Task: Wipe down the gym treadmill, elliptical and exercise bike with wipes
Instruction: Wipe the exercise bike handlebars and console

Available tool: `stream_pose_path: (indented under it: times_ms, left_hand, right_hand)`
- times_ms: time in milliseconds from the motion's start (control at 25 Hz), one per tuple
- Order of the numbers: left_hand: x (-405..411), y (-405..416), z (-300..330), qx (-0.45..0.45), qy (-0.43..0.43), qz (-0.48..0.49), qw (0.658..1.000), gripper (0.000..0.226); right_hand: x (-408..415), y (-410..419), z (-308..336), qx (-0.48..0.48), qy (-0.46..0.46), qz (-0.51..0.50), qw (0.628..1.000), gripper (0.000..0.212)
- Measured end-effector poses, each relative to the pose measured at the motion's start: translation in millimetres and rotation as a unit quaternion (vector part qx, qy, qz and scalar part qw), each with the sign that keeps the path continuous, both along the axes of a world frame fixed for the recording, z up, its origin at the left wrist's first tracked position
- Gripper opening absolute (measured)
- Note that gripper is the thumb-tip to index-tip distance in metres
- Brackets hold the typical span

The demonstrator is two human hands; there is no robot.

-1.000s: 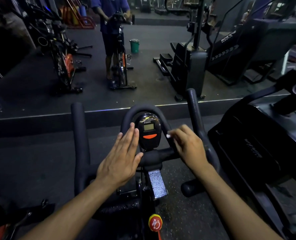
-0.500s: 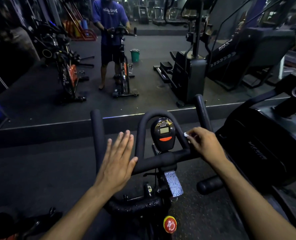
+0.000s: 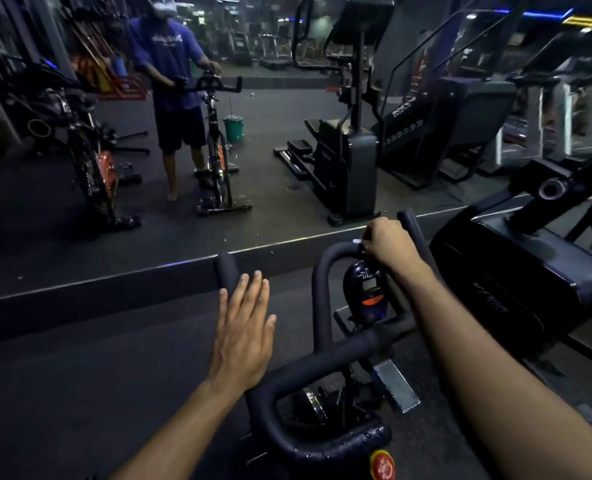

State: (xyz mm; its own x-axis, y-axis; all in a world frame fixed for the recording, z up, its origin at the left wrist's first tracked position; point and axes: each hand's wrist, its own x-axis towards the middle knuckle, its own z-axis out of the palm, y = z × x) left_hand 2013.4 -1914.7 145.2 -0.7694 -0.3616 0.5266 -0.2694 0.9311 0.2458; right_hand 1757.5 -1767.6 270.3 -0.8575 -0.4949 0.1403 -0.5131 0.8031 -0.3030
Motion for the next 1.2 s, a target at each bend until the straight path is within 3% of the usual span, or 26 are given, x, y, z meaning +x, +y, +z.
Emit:
stream_pose_path:
  times_ms: [200,440,640,720,880,1000,1200]
  left_hand:
    - [3,-3,0,0.024,0.03,-0.029,0.999,0.058]
    - [5,-5,-2,0.04,0.045,-0.059,0.996,0.059]
    - [11,-12,-1,0.11,0.064,-0.032,0.991,0.069]
    - [11,-12,-1,0.119,0.065,-0.03,0.99,0.069]
    - [11,-10,-2,0.116,0.069,-0.034,0.99,0.067]
    - [11,-11,-2,0.116,0.071,-0.032,0.99,0.066]
    - [11,-10,-3,0.11,0.069,-0.028,0.991,0.066]
  right_hand:
    - [14,-6,9,0.008,0.011,0.019,1.0,0.037]
    - [81,-31,4,0.088,0.142,0.244,0.955,0.011]
    - [126,7,-55,0.16,0.122,0.357,0.912,0.014]
    - [142,22,-68,0.178,0.08,0.362,0.912,0.004]
    - [156,32,-57,0.183,0.031,0.341,0.922,0.005]
    - [163,20,-49,0.184,0.101,0.29,0.934,0.015]
    - [133,-24,-9,0.159,0.176,0.22,0.946,0.009]
